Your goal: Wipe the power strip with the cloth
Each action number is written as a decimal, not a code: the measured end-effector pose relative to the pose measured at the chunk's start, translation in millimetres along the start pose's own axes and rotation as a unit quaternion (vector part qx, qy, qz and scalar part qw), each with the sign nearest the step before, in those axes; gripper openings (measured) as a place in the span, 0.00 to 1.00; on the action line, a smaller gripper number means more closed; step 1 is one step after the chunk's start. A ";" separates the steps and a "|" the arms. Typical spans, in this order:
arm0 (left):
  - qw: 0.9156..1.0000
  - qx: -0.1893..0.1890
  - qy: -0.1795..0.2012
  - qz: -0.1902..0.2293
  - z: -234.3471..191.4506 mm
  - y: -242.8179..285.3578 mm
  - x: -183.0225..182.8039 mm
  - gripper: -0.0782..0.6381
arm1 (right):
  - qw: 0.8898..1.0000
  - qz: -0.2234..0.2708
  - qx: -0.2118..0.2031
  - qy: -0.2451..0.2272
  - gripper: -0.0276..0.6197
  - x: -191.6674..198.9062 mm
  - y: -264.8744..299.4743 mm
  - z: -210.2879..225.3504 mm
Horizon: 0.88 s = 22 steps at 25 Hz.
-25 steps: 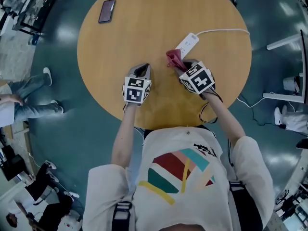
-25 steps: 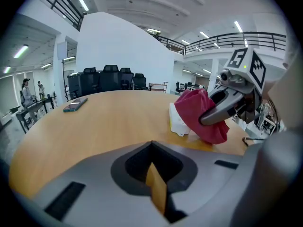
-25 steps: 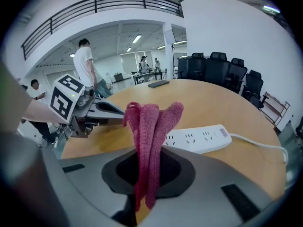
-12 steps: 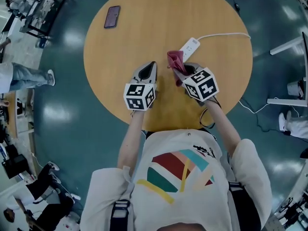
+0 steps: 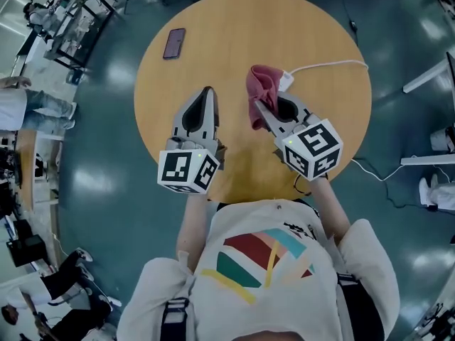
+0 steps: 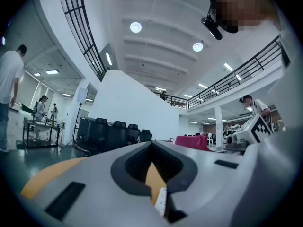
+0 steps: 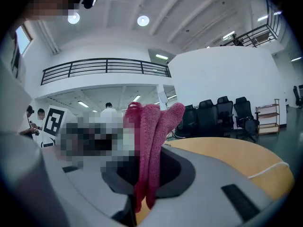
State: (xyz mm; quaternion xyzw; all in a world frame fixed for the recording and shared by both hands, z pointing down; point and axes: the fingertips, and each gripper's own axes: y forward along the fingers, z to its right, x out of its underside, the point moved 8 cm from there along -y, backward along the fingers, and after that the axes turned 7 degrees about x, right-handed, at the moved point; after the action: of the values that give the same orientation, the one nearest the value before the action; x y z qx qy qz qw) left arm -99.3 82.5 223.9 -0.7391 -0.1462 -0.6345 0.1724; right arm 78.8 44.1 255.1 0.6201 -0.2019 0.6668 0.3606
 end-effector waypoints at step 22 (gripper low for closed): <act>0.997 -0.012 0.043 -0.058 27.3 -18.9 38.2 0.17 | 0.995 -0.055 0.066 -0.054 0.10 65.5 -63.8 4.3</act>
State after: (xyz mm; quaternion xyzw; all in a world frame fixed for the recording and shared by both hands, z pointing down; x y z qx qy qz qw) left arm -77.5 111.4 259.2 -0.7034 -0.1734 -0.6765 0.1324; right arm 130.3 98.1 308.1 0.6875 -0.1428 0.6236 0.3436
